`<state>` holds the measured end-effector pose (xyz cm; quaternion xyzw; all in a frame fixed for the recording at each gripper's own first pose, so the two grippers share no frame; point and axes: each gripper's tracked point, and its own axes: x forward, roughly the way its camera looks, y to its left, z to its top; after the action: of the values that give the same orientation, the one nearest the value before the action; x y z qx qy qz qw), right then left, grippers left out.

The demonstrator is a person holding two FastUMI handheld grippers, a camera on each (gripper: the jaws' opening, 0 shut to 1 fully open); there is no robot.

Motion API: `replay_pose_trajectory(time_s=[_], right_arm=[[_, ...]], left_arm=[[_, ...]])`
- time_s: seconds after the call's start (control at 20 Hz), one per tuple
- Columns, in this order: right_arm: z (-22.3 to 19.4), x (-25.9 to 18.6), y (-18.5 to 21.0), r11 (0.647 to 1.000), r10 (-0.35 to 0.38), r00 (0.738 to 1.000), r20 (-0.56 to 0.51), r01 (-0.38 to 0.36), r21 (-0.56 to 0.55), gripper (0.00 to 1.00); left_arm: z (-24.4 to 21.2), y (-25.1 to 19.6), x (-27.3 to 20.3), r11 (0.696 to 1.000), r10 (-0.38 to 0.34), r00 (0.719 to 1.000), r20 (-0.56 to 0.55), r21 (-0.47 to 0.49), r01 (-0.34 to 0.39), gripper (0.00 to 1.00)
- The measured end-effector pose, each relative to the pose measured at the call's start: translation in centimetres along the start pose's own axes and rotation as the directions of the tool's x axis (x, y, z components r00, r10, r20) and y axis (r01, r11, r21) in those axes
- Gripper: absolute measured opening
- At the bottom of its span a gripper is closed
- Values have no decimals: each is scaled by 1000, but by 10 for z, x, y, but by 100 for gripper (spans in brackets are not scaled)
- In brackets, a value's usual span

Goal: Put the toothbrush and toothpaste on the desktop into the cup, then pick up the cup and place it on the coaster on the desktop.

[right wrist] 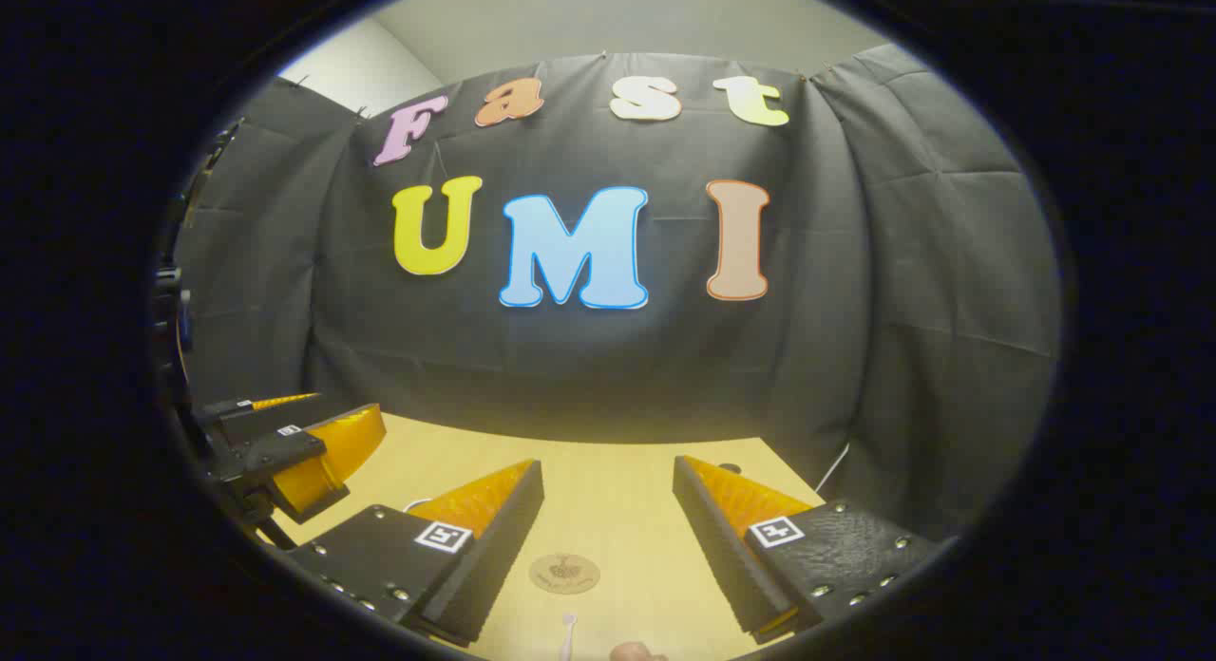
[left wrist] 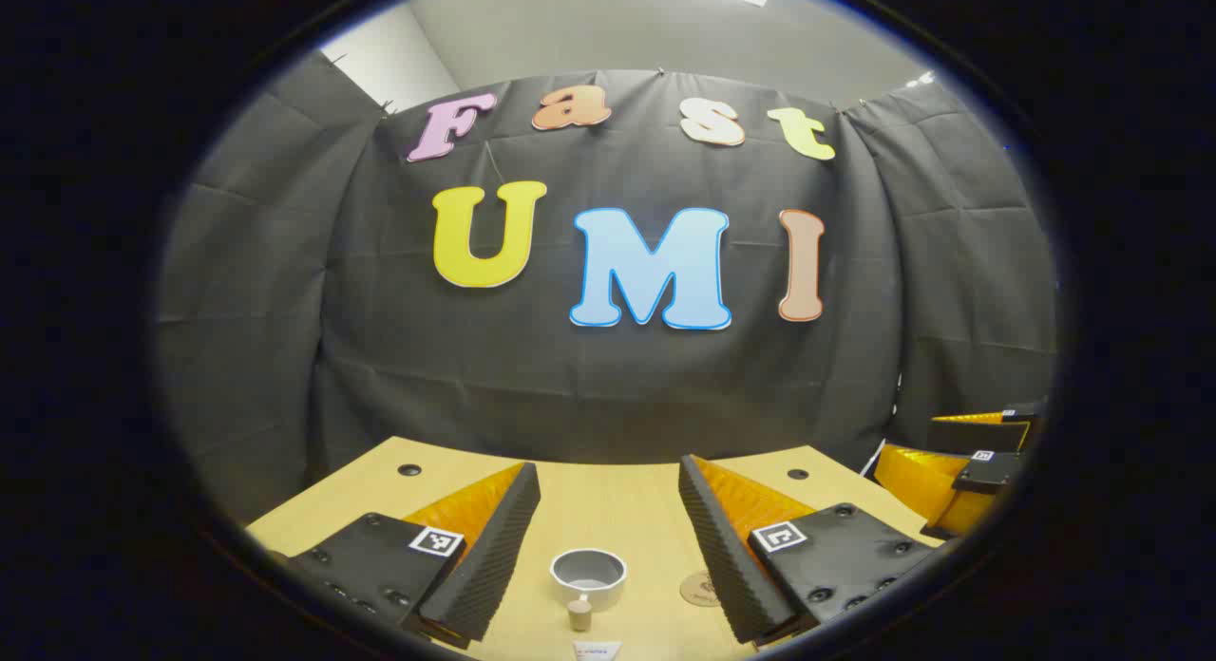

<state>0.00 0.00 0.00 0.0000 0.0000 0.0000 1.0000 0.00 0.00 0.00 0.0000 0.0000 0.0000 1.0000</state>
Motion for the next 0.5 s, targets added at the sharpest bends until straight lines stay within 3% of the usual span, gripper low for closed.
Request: replay_pose_trajectory(time_s=[0.5], right_arm=[[-2,0,1,1000,17,1000,-23,-17,1,91]], left_arm=[[-5,1,0,1000,-2,999,-34,-4,2,94]])
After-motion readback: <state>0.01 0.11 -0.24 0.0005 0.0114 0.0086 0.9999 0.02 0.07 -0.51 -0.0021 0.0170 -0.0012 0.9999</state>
